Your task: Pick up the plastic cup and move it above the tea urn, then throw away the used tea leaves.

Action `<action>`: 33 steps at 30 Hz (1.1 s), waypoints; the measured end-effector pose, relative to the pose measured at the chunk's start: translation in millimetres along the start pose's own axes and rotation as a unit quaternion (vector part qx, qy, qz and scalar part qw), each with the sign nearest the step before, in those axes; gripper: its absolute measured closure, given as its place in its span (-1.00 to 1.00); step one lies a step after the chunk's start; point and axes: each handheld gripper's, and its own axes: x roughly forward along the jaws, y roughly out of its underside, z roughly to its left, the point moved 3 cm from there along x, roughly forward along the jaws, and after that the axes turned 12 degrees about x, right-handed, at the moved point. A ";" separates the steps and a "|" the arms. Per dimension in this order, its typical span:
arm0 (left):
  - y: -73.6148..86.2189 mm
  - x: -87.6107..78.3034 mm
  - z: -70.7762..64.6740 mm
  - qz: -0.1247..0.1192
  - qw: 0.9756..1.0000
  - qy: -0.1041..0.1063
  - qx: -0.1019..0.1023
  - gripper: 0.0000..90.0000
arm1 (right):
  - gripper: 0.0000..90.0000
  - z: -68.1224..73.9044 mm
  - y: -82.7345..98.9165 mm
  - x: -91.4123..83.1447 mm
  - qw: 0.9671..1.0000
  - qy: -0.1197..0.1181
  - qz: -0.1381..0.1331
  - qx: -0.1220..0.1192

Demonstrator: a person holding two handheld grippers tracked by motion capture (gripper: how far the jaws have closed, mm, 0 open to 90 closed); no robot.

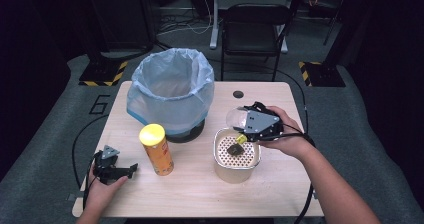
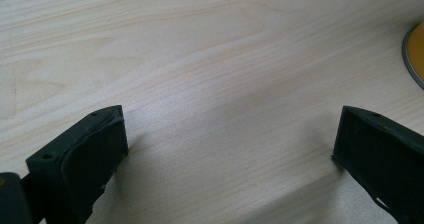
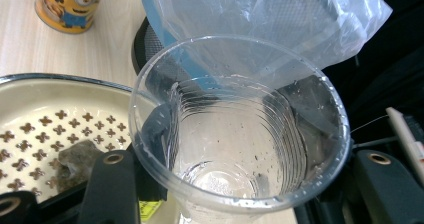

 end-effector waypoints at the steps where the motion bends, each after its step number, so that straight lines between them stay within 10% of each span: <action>1: -0.2 0.4 0.5 -0.005 1.000 -0.004 0.003 -0.99 | -0.12 -0.6 0.9 0.2 1.000 -0.002 -0.001 0.009; 10: -0.1 0.3 0.5 -0.005 1.000 -0.004 0.003 -0.98 | -0.12 -9.0 1.5 -0.3 0.994 -0.037 -0.013 0.105; 33: -0.1 -0.1 -0.4 -0.003 1.000 -0.008 -0.003 -0.98 | -0.12 -23.1 -23.9 -5.4 0.975 -0.085 -0.028 0.201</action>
